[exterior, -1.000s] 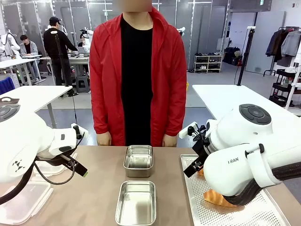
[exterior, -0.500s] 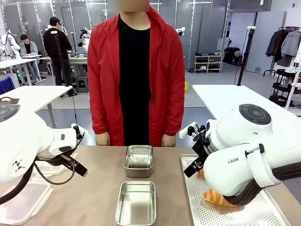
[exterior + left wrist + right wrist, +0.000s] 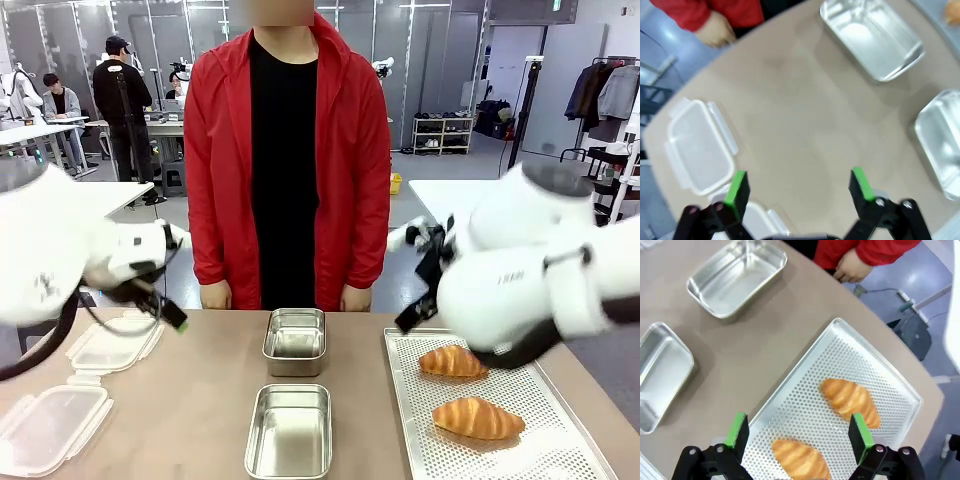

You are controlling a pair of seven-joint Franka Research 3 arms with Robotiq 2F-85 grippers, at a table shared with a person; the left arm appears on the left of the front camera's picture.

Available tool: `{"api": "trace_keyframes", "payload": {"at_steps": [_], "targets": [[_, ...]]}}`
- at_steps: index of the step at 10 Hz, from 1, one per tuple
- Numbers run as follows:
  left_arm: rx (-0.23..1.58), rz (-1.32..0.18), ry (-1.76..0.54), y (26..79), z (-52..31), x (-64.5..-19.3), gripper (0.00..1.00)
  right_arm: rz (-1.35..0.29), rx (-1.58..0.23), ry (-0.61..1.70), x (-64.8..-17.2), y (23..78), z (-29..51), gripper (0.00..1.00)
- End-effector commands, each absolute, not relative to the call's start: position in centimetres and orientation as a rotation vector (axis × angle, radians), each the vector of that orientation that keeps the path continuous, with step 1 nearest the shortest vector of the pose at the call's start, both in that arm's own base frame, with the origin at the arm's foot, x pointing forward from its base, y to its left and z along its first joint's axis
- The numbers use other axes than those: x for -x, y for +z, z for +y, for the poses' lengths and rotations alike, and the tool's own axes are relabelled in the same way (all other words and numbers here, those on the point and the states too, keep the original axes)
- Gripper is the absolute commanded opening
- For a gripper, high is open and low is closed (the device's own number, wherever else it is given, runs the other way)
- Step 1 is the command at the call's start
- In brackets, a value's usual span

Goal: Place the bread into the airtight container.
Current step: Pick up a Butter Roll and place it into an empty Airtight Container.

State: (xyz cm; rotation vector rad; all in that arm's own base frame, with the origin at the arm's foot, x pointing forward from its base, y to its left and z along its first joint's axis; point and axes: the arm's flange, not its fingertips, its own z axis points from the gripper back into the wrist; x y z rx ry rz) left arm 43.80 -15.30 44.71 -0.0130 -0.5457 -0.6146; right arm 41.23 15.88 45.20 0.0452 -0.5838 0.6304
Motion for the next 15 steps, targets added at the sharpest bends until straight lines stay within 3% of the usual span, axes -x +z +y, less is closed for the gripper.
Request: {"api": "trace_keyframes", "payload": {"at_steps": [1, 4, 7, 9, 11, 13, 15], "targets": [[0.077, -0.478, -0.623, 51.5, -13.5, -45.4, 1.0, -0.562, -0.084, 0.679, -41.0, 52.0, 13.1, 1.0], [0.233, -0.455, -0.622, 63.9, -7.9, -43.5, 1.0, -0.543, -0.125, 0.787, -36.0, 60.1, 6.9, 1.0], [0.282, -0.507, -0.666, 71.1, -1.0, -37.7, 1.0, -0.575, -0.114, 0.896, -28.5, 64.1, 2.1, 1.0], [0.279, -0.544, -0.662, 72.1, 2.5, -33.7, 1.0, -0.603, -0.093, 0.948, -23.9, 66.3, -1.7, 1.0], [0.282, -0.563, -0.671, 71.1, 3.5, -31.8, 1.0, -0.642, -0.127, 0.919, -22.3, 67.4, -3.9, 1.0], [0.307, -0.584, -0.665, 70.3, 3.6, -30.5, 1.0, -0.685, -0.213, 0.87, -22.1, 68.2, -4.5, 1.0], [0.265, -0.551, -0.646, 71.8, 4.0, -31.6, 1.0, -0.651, -0.13, 0.903, -21.4, 67.9, -4.0, 1.0]]}}
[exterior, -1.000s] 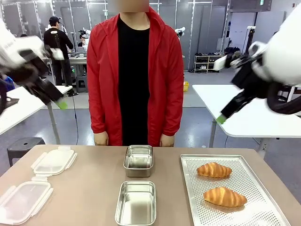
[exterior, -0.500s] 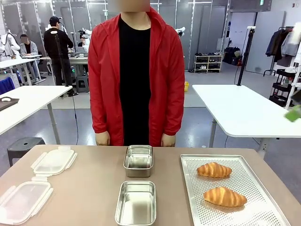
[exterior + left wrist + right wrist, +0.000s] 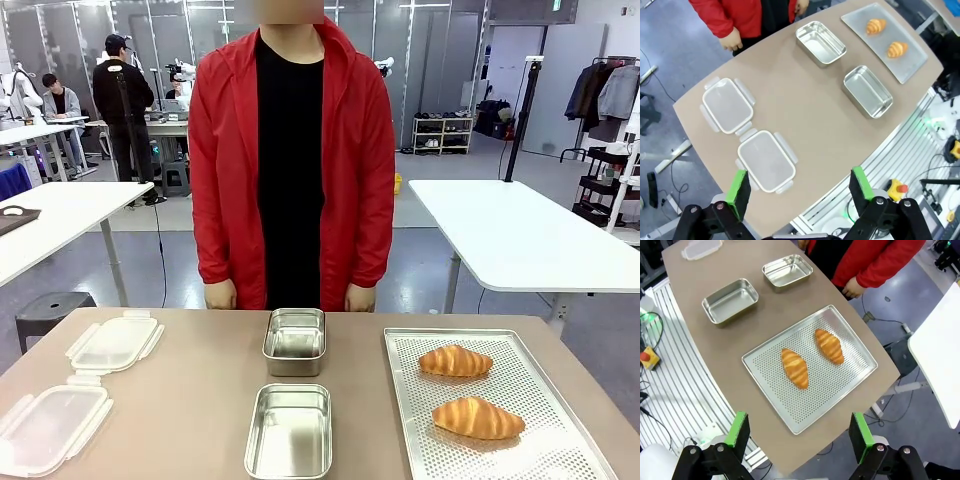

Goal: Place the bread into the airtight container.
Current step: Pick up a Butter Roll and place it into an empty Airtight Container.

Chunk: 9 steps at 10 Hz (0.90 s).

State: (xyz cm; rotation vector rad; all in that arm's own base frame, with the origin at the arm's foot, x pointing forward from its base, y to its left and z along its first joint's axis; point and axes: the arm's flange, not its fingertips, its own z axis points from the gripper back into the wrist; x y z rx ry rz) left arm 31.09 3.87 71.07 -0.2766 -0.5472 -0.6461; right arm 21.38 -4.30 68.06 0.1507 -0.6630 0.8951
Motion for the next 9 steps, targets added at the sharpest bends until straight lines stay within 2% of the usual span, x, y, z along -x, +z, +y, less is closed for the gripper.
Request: {"api": "trace_keyframes", "payload": {"at_steps": [1, 5, 7, 9], "targets": [[0.265, -0.551, -0.646, 71.8, 4.0, -31.6, 1.0, -0.651, -0.13, 0.903, -21.4, 67.9, -4.0, 1.0], [0.265, -0.551, -0.646, 71.8, 4.0, -31.6, 1.0, -0.66, -0.143, 0.901, -21.3, 68.1, -4.0, 1.0], [0.265, -0.551, -0.646, 71.8, 4.0, -31.6, 1.0, -0.51, 0.014, 1.129, -21.3, 68.2, -0.8, 1.0], [0.265, -0.551, -0.646, 71.8, 4.0, -31.6, 1.0, -0.351, 0.088, 1.33, -24.4, 66.6, 4.2, 1.0]]}}
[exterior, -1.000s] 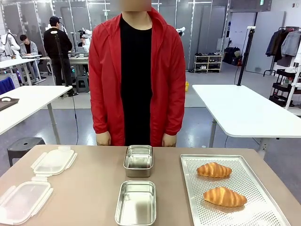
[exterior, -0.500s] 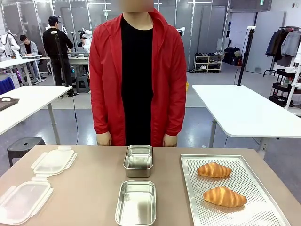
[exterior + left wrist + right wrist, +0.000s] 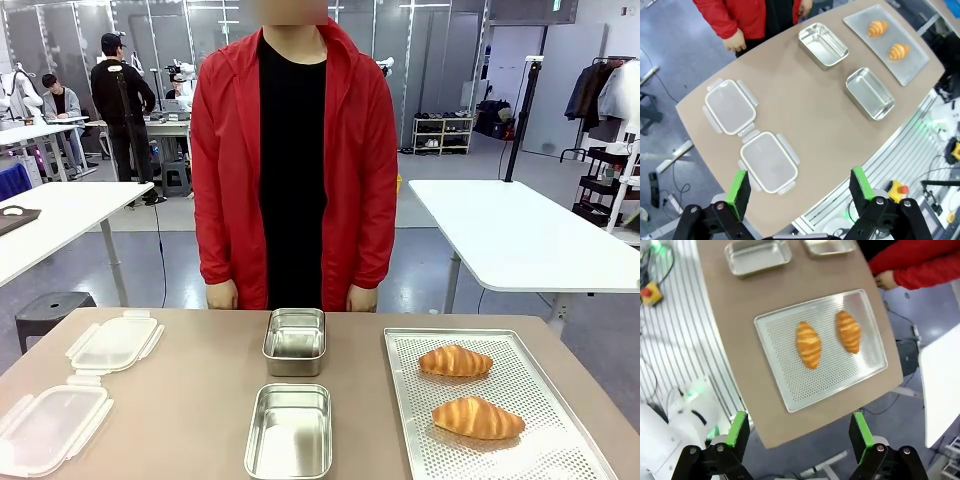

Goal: Place the bread into the airtight container.
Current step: Pick up a Butter Roll and place it into an empty Airtight Container.

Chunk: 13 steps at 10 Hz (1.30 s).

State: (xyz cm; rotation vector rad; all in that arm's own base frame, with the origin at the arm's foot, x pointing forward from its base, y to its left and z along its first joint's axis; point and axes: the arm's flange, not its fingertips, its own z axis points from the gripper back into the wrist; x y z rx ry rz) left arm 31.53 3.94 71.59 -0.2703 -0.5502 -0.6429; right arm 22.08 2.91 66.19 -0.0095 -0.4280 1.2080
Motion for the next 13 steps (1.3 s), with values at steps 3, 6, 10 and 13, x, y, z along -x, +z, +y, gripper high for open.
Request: {"api": "trace_keyframes", "payload": {"at_steps": [3, 6, 10, 13], "targets": [[0.265, -0.551, -0.646, 71.8, 4.0, -31.6, 1.0, -0.154, 0.097, 1.412, -29.9, 60.1, 8.8, 1.0], [0.265, -0.551, -0.646, 71.8, 4.0, -31.6, 1.0, -0.154, 0.061, 1.451, -33.1, 53.6, 8.7, 1.0], [0.265, -0.551, -0.646, 71.8, 4.0, -31.6, 1.0, -0.206, 0.048, 1.423, -36.9, 46.0, 8.1, 1.0], [0.265, -0.551, -0.646, 71.8, 4.0, -31.6, 1.0, -0.155, 0.069, 1.411, -39.4, 40.6, 8.3, 1.0]]}}
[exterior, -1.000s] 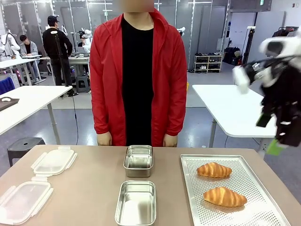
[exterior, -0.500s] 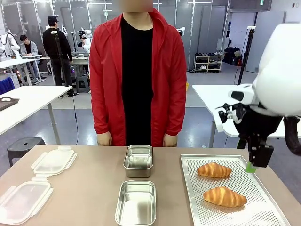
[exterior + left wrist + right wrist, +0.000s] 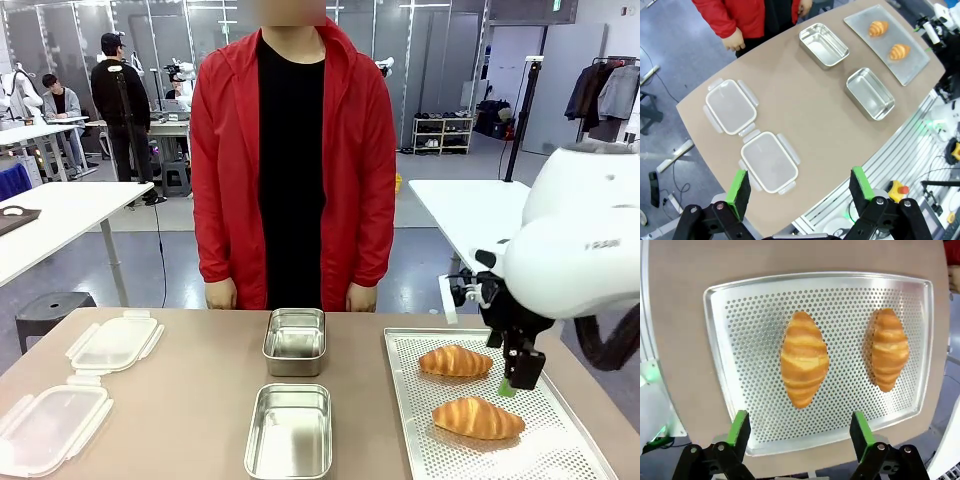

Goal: Place the bread into the airtight container.
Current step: Pick up a Butter Roll and place it into an empty Airtight Container.

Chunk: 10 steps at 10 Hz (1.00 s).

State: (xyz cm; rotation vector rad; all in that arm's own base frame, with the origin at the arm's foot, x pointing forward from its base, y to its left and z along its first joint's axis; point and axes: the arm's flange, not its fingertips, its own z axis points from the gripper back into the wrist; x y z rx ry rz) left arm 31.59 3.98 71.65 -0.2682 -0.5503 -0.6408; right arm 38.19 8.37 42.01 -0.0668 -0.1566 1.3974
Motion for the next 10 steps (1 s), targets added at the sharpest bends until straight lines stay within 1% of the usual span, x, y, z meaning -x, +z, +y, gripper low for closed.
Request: {"api": "trace_keyframes", "payload": {"at_steps": [1, 4, 5, 6, 10], "targets": [[0.265, -0.551, -0.646, 71.8, 4.0, -31.6, 1.0, -0.152, 0.061, 1.397, -40.2, 39.3, 8.2, 1.0], [0.265, -0.551, -0.646, 71.8, 4.0, -31.6, 1.0, -0.146, 0.009, 1.373, -40.8, 35.6, 8.3, 1.0], [0.265, -0.551, -0.646, 71.8, 4.0, -31.6, 1.0, -0.141, 0.01, 1.382, -41.0, 35.0, 8.1, 1.0], [0.265, -0.551, -0.646, 71.8, 4.0, -31.6, 1.0, -0.16, -0.033, 1.385, -41.2, 34.7, 8.0, 1.0], [0.265, -0.551, -0.646, 71.8, 4.0, -31.6, 1.0, -0.161, -0.009, 1.386, -41.9, 32.9, 8.1, 1.0]]}}
